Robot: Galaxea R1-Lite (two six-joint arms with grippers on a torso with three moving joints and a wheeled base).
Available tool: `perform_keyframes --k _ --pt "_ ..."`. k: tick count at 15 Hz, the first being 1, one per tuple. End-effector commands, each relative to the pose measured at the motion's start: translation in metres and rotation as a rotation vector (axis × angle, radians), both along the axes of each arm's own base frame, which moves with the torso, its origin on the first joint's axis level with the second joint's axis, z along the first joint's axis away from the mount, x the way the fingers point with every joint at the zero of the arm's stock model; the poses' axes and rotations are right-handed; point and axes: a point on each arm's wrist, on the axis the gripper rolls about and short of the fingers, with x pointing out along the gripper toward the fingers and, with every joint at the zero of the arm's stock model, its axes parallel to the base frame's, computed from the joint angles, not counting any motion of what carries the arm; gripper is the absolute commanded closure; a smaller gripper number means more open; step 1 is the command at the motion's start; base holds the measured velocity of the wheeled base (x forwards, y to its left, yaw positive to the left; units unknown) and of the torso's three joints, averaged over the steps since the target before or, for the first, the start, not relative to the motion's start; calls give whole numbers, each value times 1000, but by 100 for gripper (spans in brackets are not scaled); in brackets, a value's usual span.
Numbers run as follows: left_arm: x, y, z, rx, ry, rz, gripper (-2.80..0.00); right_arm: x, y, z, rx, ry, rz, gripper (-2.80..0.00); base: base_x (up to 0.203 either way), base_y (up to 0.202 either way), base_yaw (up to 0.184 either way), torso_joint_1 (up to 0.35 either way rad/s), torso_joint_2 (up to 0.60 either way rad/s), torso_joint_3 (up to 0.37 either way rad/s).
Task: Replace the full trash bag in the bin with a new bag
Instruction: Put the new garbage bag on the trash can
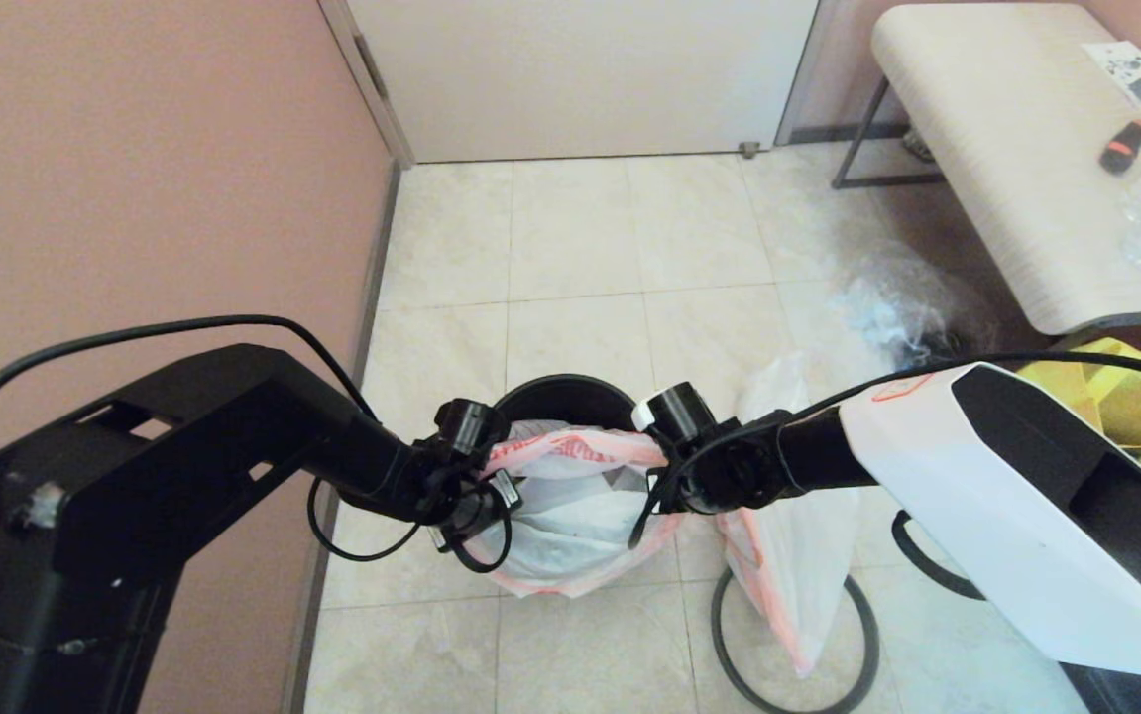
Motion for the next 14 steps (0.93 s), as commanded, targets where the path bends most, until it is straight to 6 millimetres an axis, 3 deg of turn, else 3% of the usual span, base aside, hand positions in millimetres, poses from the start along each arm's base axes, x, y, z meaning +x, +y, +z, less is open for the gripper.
perform_keyframes --k 1,4,8,11,14 --pt "0 0 0 -3 -1 5 0 -26 -14 21 -6 29 -5 -280 0 0 0 0 0 0" --pt "0 -1 0 -2 -1 3 0 -49 -31 33 17 74 -12 -280 0 0 0 0 0 0" --pt "1 -1 0 -3 -3 4 0 -67 -38 50 92 125 77 -280 0 0 0 0 0 0" --pt "1 0 0 -2 -3 4 0 -69 -45 45 150 186 171 -280 0 0 0 0 0 0" --pt "1 -1 0 -2 -3 2 0 -60 -51 37 271 80 232 -280 0 0 0 0 0 0"
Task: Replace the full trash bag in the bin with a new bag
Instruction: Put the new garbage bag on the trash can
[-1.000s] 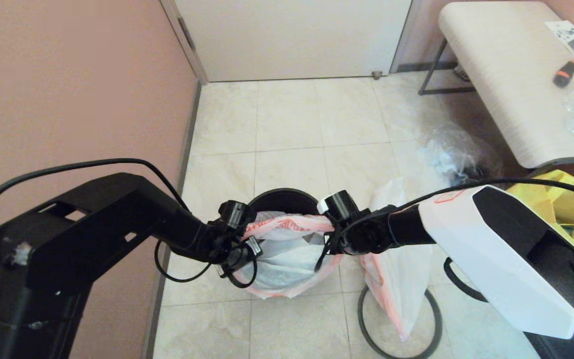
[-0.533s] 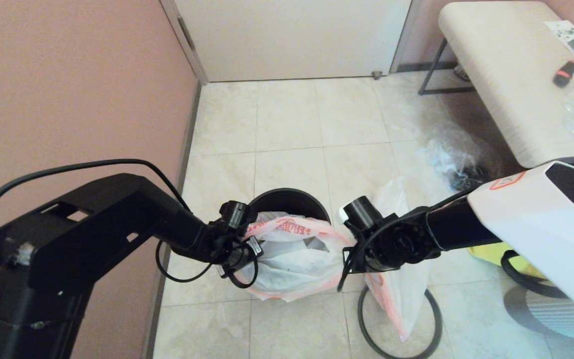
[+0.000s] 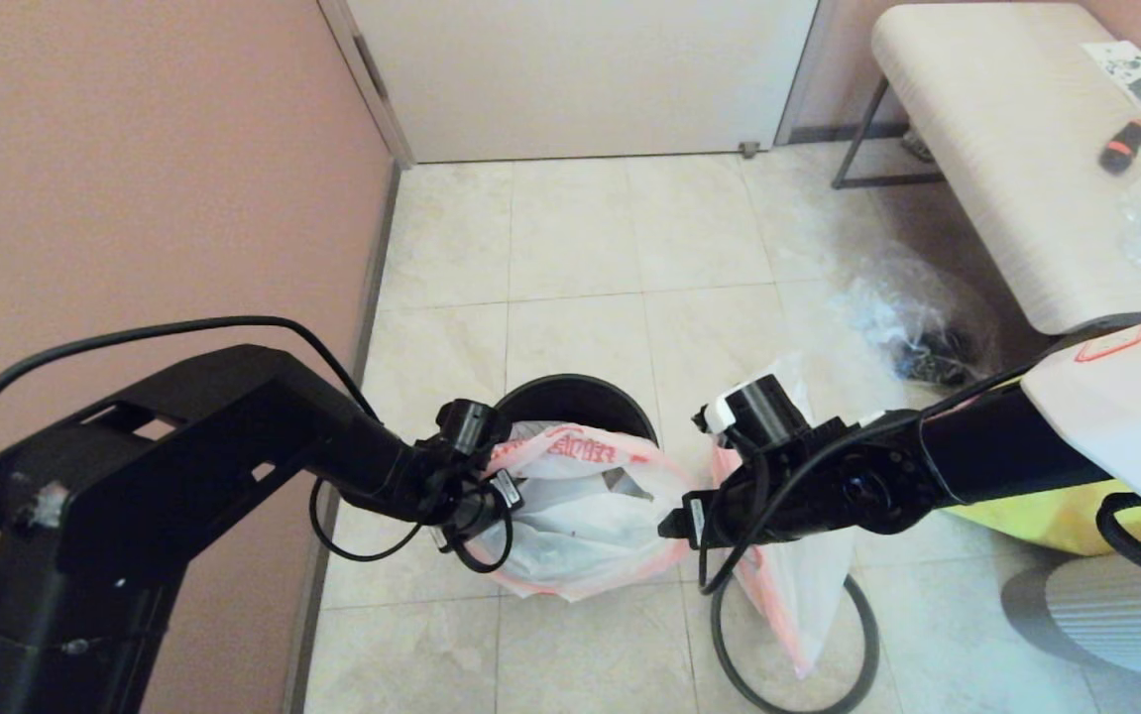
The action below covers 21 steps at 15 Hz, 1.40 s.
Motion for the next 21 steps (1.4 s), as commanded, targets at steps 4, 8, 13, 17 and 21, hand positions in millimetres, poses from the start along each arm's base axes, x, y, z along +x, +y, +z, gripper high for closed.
perform_keyframes --k 4,8,13,17,21 --pt "1 0 0 -3 -4 4 0 -1 -25 -4 104 -64 53 -280 0 0 0 0 0 0" --pt "1 0 -1 -2 -1 4 0 -10 -24 15 113 -115 95 0 0 0 0 0 0 0" --pt "1 -1 0 -2 -1 3 0 -9 1 13 114 -133 148 0 0 0 0 0 0 0" --pt "0 -2 0 -2 -1 -1 0 19 15 -24 42 -112 105 0 0 0 0 0 0 0" --pt "-2 -4 -1 -1 2 -7 0 46 18 -51 22 -107 71 0 0 0 0 0 0 0"
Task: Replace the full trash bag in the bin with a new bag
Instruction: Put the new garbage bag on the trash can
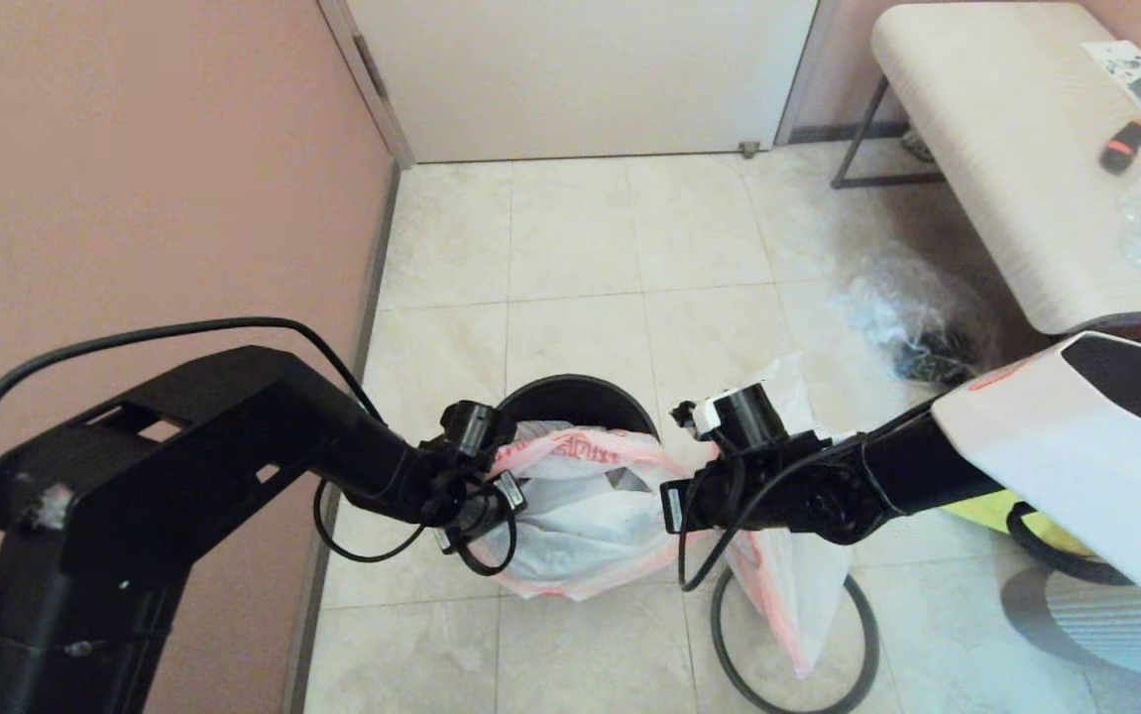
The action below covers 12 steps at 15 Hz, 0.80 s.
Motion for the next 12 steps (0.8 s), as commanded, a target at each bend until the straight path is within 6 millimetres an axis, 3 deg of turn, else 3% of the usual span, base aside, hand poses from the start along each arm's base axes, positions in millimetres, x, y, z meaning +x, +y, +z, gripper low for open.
perform_keyframes --k 1,7,12 --pt "-1 0 0 -2 0 3 0 18 5 -27 -22 20 -21 0 0 0 0 0 0 0" --pt "-5 -6 0 1 6 -16 0 58 6 -27 -65 -100 -152 0 0 0 0 0 0 0" --pt "-14 -15 -3 33 21 -81 0 54 0 15 -50 -197 -216 0 0 0 0 0 0 0"
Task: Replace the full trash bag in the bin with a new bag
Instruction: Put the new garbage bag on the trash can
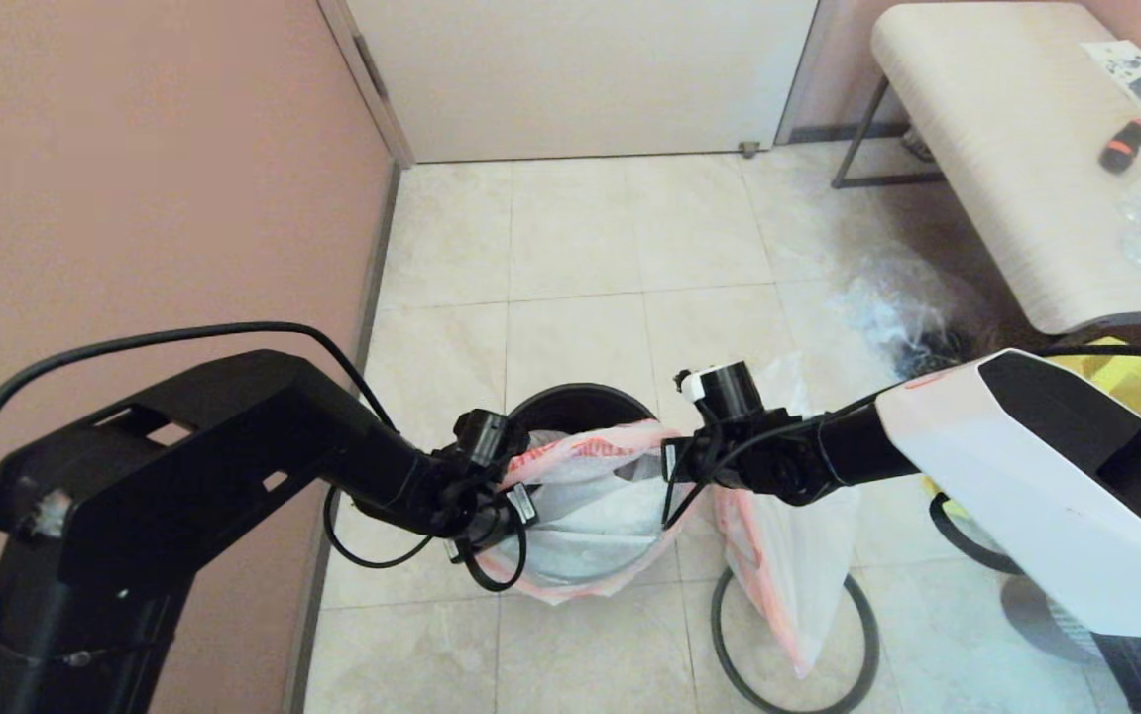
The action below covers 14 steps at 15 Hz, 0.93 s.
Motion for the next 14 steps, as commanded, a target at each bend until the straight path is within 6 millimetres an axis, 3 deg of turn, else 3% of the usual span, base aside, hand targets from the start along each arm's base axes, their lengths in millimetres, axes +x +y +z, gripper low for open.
perform_keyframes --k 1,4,9,14 --pt "-3 -3 -1 8 3 -17 0 -6 -4 26 22 -45 -14 0 0 0 0 0 0 0" --pt "-8 -8 -2 24 11 -55 0 -16 -9 37 23 -46 -16 0 0 0 0 0 0 0" --pt "-16 -11 -1 9 8 -119 0 -9 -5 7 13 -20 -29 0 0 0 0 0 0 0" --pt "-23 -19 -4 32 14 -174 0 -6 -5 1 27 -88 -72 0 0 0 0 0 0 0"
